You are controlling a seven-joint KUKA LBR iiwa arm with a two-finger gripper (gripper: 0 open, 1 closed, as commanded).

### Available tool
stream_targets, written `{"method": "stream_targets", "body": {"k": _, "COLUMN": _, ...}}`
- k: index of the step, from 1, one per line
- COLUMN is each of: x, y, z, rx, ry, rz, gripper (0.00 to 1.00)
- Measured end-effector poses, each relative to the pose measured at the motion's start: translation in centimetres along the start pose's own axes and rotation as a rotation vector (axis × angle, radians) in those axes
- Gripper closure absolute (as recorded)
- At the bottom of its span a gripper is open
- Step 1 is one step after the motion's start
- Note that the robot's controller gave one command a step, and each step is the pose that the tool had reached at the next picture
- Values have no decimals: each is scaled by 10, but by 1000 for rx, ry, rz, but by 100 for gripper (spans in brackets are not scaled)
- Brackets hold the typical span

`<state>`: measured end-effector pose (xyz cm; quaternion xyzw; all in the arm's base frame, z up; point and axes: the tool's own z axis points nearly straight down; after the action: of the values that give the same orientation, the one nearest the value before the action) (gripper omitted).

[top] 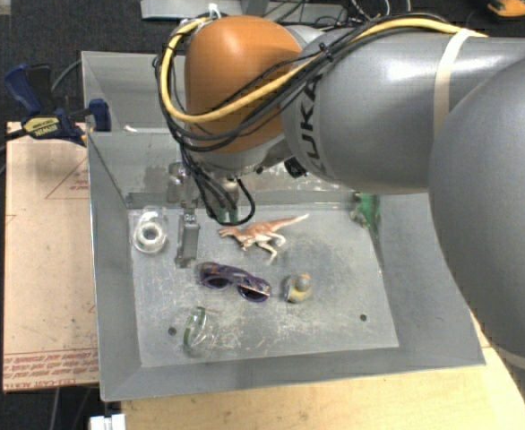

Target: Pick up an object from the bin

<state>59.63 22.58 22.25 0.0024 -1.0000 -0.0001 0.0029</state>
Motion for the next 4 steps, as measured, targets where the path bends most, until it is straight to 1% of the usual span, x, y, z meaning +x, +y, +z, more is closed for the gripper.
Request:
{"method": "stream_targets", "body": {"k": 1, "x": -2, "y": -2, "z": -5, "rx": -1, "ry": -7, "rz": 5, "gripper": 0}}
{"method": "stream_targets", "body": {"k": 2, "x": 20, "y": -49, "z": 78, "rx": 2, "ry": 5, "rz": -76, "gripper": 0}}
{"method": "stream_targets", "body": {"k": 3, "x": 27, "y": -47, "z": 94, "rx": -2, "ry": -7, "rz": -92, "gripper": 0}}
{"method": "stream_targets", "body": {"k": 4, "x": 26, "y": -91, "z": 156, "rx": 3, "ry": 8, "rz": -130, "gripper": 0}}
